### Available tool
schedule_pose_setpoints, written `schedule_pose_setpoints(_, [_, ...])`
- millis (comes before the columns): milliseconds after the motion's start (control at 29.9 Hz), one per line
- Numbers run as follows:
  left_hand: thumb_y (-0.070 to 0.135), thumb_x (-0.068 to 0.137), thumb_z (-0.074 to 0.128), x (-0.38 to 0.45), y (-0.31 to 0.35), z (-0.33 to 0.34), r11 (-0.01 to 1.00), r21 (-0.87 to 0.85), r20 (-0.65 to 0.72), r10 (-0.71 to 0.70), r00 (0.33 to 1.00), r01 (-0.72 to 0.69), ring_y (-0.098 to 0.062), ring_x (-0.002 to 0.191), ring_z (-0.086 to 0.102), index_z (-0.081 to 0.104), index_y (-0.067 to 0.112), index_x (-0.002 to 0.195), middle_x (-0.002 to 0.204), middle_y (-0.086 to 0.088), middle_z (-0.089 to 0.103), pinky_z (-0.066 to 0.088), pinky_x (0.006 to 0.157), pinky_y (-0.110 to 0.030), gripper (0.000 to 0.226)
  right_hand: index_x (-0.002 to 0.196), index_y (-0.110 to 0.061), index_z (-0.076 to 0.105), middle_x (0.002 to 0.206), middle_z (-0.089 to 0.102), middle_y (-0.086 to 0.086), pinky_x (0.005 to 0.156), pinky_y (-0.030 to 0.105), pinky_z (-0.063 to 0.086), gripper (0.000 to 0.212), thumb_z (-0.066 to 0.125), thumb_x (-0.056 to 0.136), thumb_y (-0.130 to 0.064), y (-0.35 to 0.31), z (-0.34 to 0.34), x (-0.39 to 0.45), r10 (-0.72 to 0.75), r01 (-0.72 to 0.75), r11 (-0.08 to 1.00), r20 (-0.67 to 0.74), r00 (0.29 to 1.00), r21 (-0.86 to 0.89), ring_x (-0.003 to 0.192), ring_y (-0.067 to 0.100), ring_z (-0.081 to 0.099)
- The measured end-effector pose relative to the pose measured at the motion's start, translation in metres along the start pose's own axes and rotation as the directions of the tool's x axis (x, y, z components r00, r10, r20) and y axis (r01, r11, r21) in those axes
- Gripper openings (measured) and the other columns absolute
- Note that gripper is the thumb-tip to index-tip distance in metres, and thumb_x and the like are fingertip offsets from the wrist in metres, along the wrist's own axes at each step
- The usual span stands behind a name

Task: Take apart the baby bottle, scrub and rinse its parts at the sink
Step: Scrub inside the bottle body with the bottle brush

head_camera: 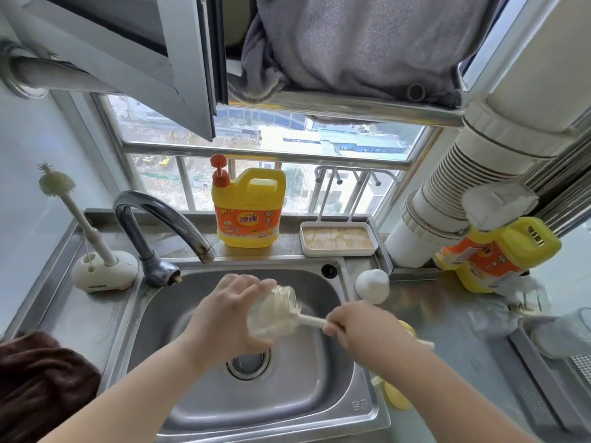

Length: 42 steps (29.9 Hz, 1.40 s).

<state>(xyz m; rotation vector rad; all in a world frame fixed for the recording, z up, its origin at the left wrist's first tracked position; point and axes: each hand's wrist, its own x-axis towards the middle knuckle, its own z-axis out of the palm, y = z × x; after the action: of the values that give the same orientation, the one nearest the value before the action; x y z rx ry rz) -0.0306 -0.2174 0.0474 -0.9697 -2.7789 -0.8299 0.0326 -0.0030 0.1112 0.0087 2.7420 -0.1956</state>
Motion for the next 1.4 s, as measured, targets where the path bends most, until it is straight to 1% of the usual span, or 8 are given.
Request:
schedule_pose_setpoints(200, [0.053, 0.043, 0.084, -0.013, 0.002, 0.014, 0.999, -0.037, 0.045, 0.041, 0.998, -0.039, -0.017, 0.112, 0.040, 0.046, 0.021, 0.126, 0.119, 0.000, 0.055, 0.052, 0.083, -0.034, 0.096, 0.094, -0.023, 0.066, 0.058, 0.044, -0.005, 0.050, 0.024, 0.032, 0.028, 0.041, 0.098, -0.034, -0.010, -0.005, 0.003, -0.064, -0.029, 0.909, 0.210, 0.976, 0.415, 0.050, 0.011, 0.037])
schedule_pose_setpoints(334, [0.054, 0.080, 0.048, -0.024, 0.003, 0.016, 0.976, -0.217, 0.099, 0.040, 0.994, -0.018, 0.000, 0.140, 0.007, 0.026, 0.042, 0.139, 0.146, 0.018, 0.023, 0.016, 0.111, -0.025, 0.064, 0.088, -0.027, 0.063, 0.057, 0.043, -0.004, 0.050, 0.024, 0.030, 0.023, 0.044, 0.098, -0.035, -0.004, -0.003, 0.002, -0.074, -0.006, 0.903, 0.169, 0.983, 0.430, 0.050, 0.011, 0.035])
schedule_pose_setpoints(535, [0.053, 0.061, 0.075, -0.009, -0.001, -0.003, 0.995, -0.081, 0.290, -0.029, 0.956, 0.055, -0.001, 0.117, 0.021, 0.025, 0.044, 0.132, 0.123, 0.020, 0.023, 0.030, 0.098, -0.014, 0.087, 0.098, -0.025, 0.069, 0.056, 0.043, -0.009, 0.049, 0.022, 0.030, 0.023, 0.049, 0.095, -0.037, -0.005, -0.002, -0.006, -0.127, 0.034, 0.895, 0.180, 0.975, 0.446, 0.052, 0.011, 0.035])
schedule_pose_setpoints(668, [0.048, 0.060, 0.074, -0.005, 0.001, -0.001, 0.993, -0.092, 0.348, -0.032, 0.937, 0.068, -0.003, 0.121, 0.038, 0.036, 0.031, 0.138, 0.130, 0.016, 0.042, 0.032, 0.098, -0.010, 0.088, 0.101, -0.023, 0.067, 0.064, 0.047, -0.009, 0.049, 0.020, 0.033, 0.025, 0.046, 0.097, -0.036, -0.002, -0.009, -0.009, -0.082, 0.043, 0.982, 0.209, 0.975, 0.182, 0.056, 0.012, 0.042])
schedule_pose_setpoints(902, [0.043, 0.059, 0.079, 0.012, 0.000, -0.010, 0.987, -0.124, 0.200, -0.078, 0.977, 0.104, -0.006, 0.120, 0.042, 0.039, 0.027, 0.139, 0.126, 0.016, 0.047, 0.026, 0.093, -0.007, 0.091, 0.077, -0.025, 0.062, 0.067, 0.055, -0.005, 0.048, 0.024, 0.027, 0.018, 0.078, 0.069, -0.026, -0.003, 0.000, 0.004, -0.152, 0.037, 0.947, -0.346, 0.926, -0.320, 0.056, 0.017, 0.058])
schedule_pose_setpoints(1002, [0.055, 0.054, 0.063, 0.014, -0.003, -0.011, 1.000, -0.010, 0.166, 0.026, 0.986, -0.025, -0.013, 0.114, 0.051, 0.048, 0.024, 0.134, 0.121, 0.008, 0.057, 0.045, 0.089, -0.019, 0.087, 0.098, -0.025, 0.060, 0.090, 0.060, -0.001, 0.063, 0.028, 0.039, 0.022, 0.040, 0.098, -0.035, -0.007, 0.006, 0.006, 0.008, -0.008, 0.999, -0.005, 1.000, 0.033, 0.082, 0.022, 0.060])
schedule_pose_setpoints(1170, [0.057, 0.049, 0.055, 0.014, -0.003, -0.001, 0.992, 0.032, 0.176, 0.118, 0.977, -0.126, -0.009, 0.102, 0.051, 0.050, 0.026, 0.123, 0.110, 0.005, 0.062, 0.057, 0.062, -0.024, 0.081, 0.091, -0.029, 0.068, 0.055, 0.046, -0.008, 0.045, 0.022, 0.033, 0.031, 0.042, 0.097, -0.043, 0.002, -0.013, 0.007, -0.083, -0.050, 0.923, 0.323, 0.943, 0.381, 0.049, 0.012, 0.039])
schedule_pose_setpoints(1403, [0.061, 0.050, 0.055, 0.024, -0.002, -0.004, 0.999, -0.048, 0.141, 0.009, 0.990, -0.002, -0.015, 0.113, 0.052, 0.048, 0.019, 0.135, 0.120, 0.005, 0.058, 0.039, 0.092, -0.019, 0.095, 0.084, -0.023, 0.071, 0.065, 0.058, -0.007, 0.037, 0.022, 0.033, 0.037, 0.088, 0.052, -0.018, 0.012, 0.012, 0.007, -0.198, 0.061, 0.953, -0.460, 0.866, -0.295, 0.042, 0.016, 0.051])
